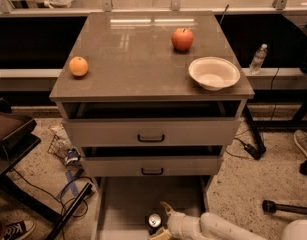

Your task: Pick pepsi can from bottom drawer and place on counter

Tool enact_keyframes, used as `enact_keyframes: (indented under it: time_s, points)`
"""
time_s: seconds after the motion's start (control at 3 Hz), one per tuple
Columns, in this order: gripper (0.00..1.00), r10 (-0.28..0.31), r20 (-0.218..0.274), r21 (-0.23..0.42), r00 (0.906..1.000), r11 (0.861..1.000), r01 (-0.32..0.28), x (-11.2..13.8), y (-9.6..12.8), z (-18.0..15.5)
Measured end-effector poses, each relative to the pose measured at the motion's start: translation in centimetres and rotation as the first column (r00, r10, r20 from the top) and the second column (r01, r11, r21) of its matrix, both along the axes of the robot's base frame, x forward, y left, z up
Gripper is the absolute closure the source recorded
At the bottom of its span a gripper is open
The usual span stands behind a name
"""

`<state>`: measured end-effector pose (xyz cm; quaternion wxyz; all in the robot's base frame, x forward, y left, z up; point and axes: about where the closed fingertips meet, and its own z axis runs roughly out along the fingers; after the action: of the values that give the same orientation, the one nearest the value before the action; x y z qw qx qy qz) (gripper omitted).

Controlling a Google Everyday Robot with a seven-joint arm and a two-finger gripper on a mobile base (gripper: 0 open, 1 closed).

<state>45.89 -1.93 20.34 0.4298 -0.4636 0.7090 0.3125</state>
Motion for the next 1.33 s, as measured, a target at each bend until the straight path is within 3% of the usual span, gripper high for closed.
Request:
enact_keyframes:
  time_s: [0.67, 1.0, 1.33]
  points:
    - [0.61, 0.026, -0.014, 0.012, 0.9996, 1.0, -0.026, 0.1, 1.1, -0.5]
    - [0.92, 0.032, -0.012, 0.021, 0.9994, 0.999, -0.031, 0.0, 1.4, -0.2]
    - [1.0, 0.034, -0.004, 0.074, 0.9994, 0.997, -0.033, -0.2, 1.5, 2.1]
